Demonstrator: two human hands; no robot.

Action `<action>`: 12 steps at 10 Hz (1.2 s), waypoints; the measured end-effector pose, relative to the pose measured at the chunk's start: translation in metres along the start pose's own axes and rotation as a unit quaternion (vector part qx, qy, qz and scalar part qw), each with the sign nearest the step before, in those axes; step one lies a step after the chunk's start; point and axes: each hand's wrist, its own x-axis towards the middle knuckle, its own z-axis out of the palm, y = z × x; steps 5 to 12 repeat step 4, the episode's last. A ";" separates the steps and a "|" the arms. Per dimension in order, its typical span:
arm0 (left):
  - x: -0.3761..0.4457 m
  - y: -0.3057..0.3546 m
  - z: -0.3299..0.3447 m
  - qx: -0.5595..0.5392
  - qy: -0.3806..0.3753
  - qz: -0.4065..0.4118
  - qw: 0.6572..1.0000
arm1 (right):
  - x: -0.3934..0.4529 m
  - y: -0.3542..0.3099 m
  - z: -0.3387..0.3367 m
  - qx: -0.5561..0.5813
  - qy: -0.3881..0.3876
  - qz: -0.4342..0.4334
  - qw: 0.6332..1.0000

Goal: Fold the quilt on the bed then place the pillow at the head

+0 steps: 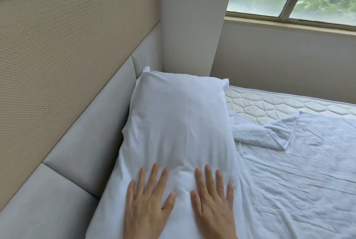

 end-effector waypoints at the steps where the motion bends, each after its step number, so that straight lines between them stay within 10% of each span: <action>1: -0.008 0.002 -0.006 0.022 -0.068 -0.012 0.997 | -0.007 0.003 -0.010 -0.009 -0.052 0.006 0.999; 4: -0.018 0.081 -0.168 -0.031 0.132 0.019 0.991 | -0.053 -0.019 -0.190 0.072 0.169 -0.057 0.981; 12: -0.018 0.081 -0.168 -0.031 0.132 0.019 0.991 | -0.053 -0.019 -0.190 0.072 0.169 -0.057 0.981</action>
